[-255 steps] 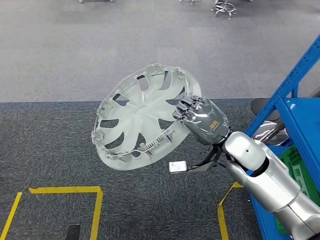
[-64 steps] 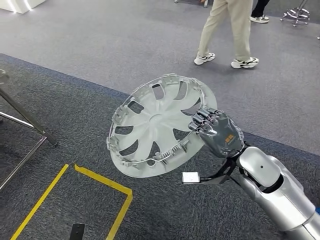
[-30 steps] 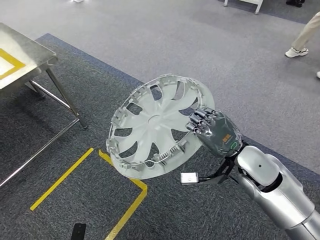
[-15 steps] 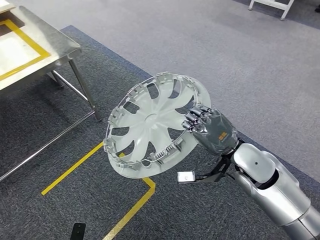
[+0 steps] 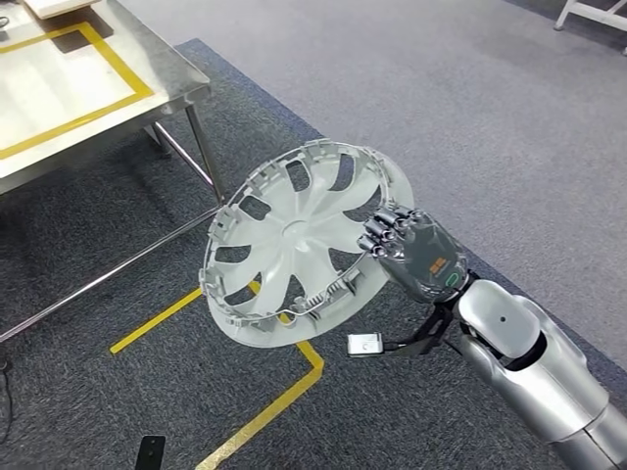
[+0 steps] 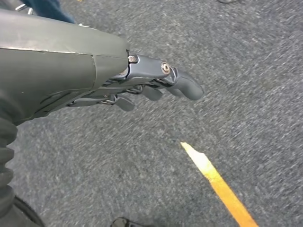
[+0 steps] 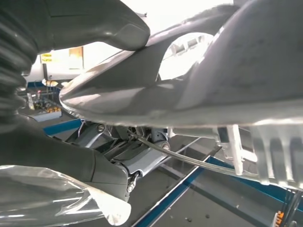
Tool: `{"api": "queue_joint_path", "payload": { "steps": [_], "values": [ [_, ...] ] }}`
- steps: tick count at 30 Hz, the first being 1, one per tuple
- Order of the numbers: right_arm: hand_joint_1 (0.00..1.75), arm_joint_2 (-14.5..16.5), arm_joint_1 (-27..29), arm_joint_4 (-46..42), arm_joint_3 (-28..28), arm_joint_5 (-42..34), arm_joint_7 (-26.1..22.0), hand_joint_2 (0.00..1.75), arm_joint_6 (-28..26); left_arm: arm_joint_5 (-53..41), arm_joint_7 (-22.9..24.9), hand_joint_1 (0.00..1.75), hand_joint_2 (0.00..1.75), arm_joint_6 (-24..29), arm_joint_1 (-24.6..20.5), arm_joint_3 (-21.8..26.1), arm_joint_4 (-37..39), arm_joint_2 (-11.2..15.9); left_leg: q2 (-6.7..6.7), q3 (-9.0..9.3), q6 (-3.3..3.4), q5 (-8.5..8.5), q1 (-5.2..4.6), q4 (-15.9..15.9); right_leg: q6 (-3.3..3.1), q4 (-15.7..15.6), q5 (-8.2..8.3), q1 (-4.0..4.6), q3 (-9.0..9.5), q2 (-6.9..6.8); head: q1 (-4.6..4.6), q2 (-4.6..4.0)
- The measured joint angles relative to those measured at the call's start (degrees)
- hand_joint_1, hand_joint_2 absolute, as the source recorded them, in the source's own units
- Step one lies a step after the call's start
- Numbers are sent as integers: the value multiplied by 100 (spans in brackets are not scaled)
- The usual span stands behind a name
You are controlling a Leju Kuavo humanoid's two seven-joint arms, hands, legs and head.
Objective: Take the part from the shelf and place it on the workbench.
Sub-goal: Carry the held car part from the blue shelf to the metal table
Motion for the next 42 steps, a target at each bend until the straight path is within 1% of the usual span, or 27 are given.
{"api": "queue_joint_path", "payload": {
  "steps": [2,3,5,6,7,8,11,13,15,17,18,20,21,22,23,24,26,28,30,31,33,35,37,38,39,41,42],
  "values": [
    [175,-4,-6,1,-3,2,-3,175,1,1,-1,0,175,3,7,0,0,7,131,-66,-64,-121,-4,162,-67,-19,7,-13,22,-89,-24,0],
    [175,-7,-8,2,-4,2,-3,175,2,2,-2,0,175,4,3,0,0,9,236,-160,-94,-256,-4,384,-96,-27,8,-19,33,-137,-37,0],
    [175,-8,-10,2,-7,2,-1,175,2,1,-2,0,175,4,-4,0,0,3,382,-478,-135,-594,7,1108,-131,-27,-4,-8,40,-224,-57,0],
    [175,-8,-9,3,-5,1,1,175,2,0,-2,0,175,4,-3,0,0,1,405,-612,-143,-690,13,1408,-137,-26,-10,-4,45,-269,-55,0],
    [175,-8,-9,3,-3,1,1,175,2,-1,-2,0,175,3,1,0,0,-1,417,-673,-144,-687,16,1545,-140,-26,-16,-1,51,-314,-57,0],
    [175,-8,-8,4,-2,1,1,175,2,-1,-2,0,175,3,4,0,0,-2,426,-630,-135,-579,16,1459,-140,-25,-23,3,61,-355,-57,0],
    [175,-8,-12,3,0,1,-4,175,2,-2,-2,0,175,5,-1,0,0,5,601,-137,-51,-87,-29,436,-115,-25,-59,28,109,-475,-56,0],
    [175,-8,-22,3,-1,1,-2,175,2,-3,-3,0,175,6,-15,-1,0,8,708,36,13,-32,-80,50,-73,-26,-79,56,117,-556,-51,0],
    [175,-6,-36,4,-1,1,-1,175,2,-3,-4,0,175,8,-14,-2,0,7,639,51,71,-46,-84,-9,-12,-44,-95,69,126,-644,-49,0],
    [175,-6,-60,3,-2,0,-2,175,4,-2,-5,0,175,11,-5,-2,0,3,550,88,133,-16,-51,-71,46,56,-199,58,86,-562,-35,0],
    [175,-6,-76,4,-4,-1,-2,175,5,-2,-6,0,175,15,-8,-2,0,3,510,106,161,1,-31,-101,67,256,-318,51,-13,-460,-21,0],
    [175,-5,-91,10,-7,-4,1,175,9,-3,-6,0,175,17,-16,-2,0,4,429,104,188,5,-20,-108,89,952,-624,37,-365,-263,1,0],
    [175,-4,-85,14,-4,-5,1,175,10,-6,-5,0,175,14,-18,-2,0,1,381,103,193,4,-21,-106,98,1284,-723,36,-547,-230,1,0],
    [175,-3,-75,19,-1,-5,-1,175,10,-9,-5,0,175,9,-17,-2,0,-3,328,105,196,1,-22,-102,104,1463,-727,36,-663,-213,1,0],
    [175,-2,-68,21,3,-6,-3,175,10,-11,-4,0,175,5,-16,-2,0,-6,271,106,196,0,-22,-97,104,1436,-622,36,-683,-201,1,0],
    [175,-2,-64,23,5,-5,-7,175,10,-11,-4,0,175,3,-16,-2,0,-8,213,108,190,-4,-19,-89,97,1191,-425,35,-596,-184,2,0],
    [175,-2,-65,25,3,-5,-9,175,10,-11,-4,0,175,3,-15,-2,0,-7,108,95,159,-20,-22,-58,76,450,-47,19,-267,-47,2,0],
    [175,-2,-66,28,2,-7,-5,175,7,-11,-3,0,175,3,-10,-2,0,-6,20,51,104,-18,-26,-26,47,32,53,6,-53,77,-4,0],
    [175,-1,-65,30,3,-7,-7,175,4,-11,-2,0,175,4,6,-2,0,-4,-59,21,47,0,-18,-20,8,-11,23,7,-17,48,-12,0],
    [175,-2,-64,30,3,-7,-8,175,4,-11,-2,0,175,4,15,-2,0,-1,-36,12,16,-16,-18,-2,-15,-21,28,2,-5,6,-9,0],
    [175,-7,-66,30,0,-4,-9,175,5,-13,-2,0,175,5,15,-2,0,6,153,-100,-55,-189,-24,262,-83,-42,28,-16,23,-94,-33,0],
    [175,-10,-63,31,-3,-4,-5,175,6,-14,-2,0,175,4,4,-2,0,5,369,-409,-117,-536,-7,956,-131,-43,15,-10,35,-192,-56,0],
    [175,-10,-58,31,0,-4,-5,175,6,-15,-2,0,175,3,3,-2,0,1,419,-679,-144,-733,13,1556,-142,-42,3,-5,46,-285,-55,0],
    [175,-10,-56,31,2,-4,-6,175,6,-16,-2,0,175,3,7,-2,0,-1,427,-681,-143,-670,18,1569,-143,-41,-4,-3,57,-330,-56,0],
    [175,-10,-54,31,3,-4,-7,175,6,-16,-2,0,175,3,8,-2,0,0,443,-573,-130,-506,18,1351,-140,-41,-14,0,74,-376,-55,0],
    [175,-10,-55,31,5,-4,-8,175,6,-16,-2,0,175,3,5,-2,0,5,578,-191,-67,-134,-15,578,-122,-41,-44,18,116,-466,-54,0],
    [175,-10,-57,31,4,-4,-7,175,6,-16,-2,0,175,4,-2,-2,0,9,656,-40,-29,-44,-43,255,-103,-38,-59,33,126,-506,-52,0]
  ]
}}
